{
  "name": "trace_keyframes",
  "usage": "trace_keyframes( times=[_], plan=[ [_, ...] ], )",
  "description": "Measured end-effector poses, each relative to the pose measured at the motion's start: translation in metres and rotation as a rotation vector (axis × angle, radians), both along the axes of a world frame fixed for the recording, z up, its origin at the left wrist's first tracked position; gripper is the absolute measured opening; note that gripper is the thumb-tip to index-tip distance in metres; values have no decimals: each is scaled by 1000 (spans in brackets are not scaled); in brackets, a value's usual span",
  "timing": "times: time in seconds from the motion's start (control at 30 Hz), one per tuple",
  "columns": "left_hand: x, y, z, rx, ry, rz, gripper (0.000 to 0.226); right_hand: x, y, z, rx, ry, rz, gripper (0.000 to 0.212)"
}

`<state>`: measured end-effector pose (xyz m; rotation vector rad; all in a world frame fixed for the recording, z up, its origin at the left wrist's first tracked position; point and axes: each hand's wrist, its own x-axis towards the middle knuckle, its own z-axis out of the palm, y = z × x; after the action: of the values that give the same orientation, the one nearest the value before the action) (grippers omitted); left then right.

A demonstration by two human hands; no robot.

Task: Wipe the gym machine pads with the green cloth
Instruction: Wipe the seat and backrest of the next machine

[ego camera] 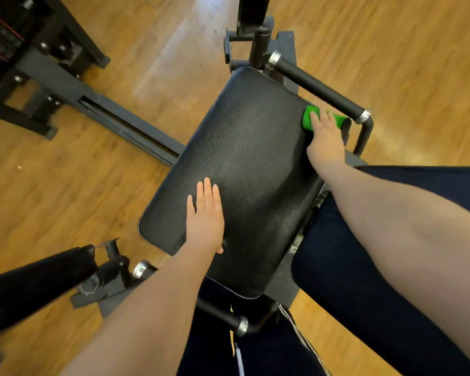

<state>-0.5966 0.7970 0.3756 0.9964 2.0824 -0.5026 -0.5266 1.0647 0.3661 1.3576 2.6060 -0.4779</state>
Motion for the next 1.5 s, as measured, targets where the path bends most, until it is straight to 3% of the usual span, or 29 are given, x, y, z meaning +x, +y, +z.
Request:
trace_keyframes(
  times=[0.33, 0.6, 0.8, 1.0, 1.13, 1.27, 1.4, 1.5],
  plan=[
    [-1, 4, 0, 0, 13, 3, 135, 7, -47, -16, 34, 67, -279, 65],
    [-5, -2, -2, 26, 24, -76, 141, 47, -158, -14, 13, 89, -211, 66],
    [-7, -6, -5, 46, 53, -132, 143, 84, -243, -14, 7, 108, -147, 52],
    [-4, -7, -4, 54, 60, -150, 142, 118, -298, -19, -11, 120, -30, 62],
    [-6, -7, -4, 85, 47, -153, 142, 131, -307, -20, 64, 173, 49, 49],
    [-8, -11, -5, 120, 33, -162, 141, 136, -314, -16, 33, 238, 57, 55],
    [-17, -20, -10, 224, -27, -190, 142, 115, -322, -14, -40, 368, 307, 45],
    [-36, -35, -10, 327, -78, -277, 125, 93, -327, -21, -114, 332, 557, 38]
  ],
)
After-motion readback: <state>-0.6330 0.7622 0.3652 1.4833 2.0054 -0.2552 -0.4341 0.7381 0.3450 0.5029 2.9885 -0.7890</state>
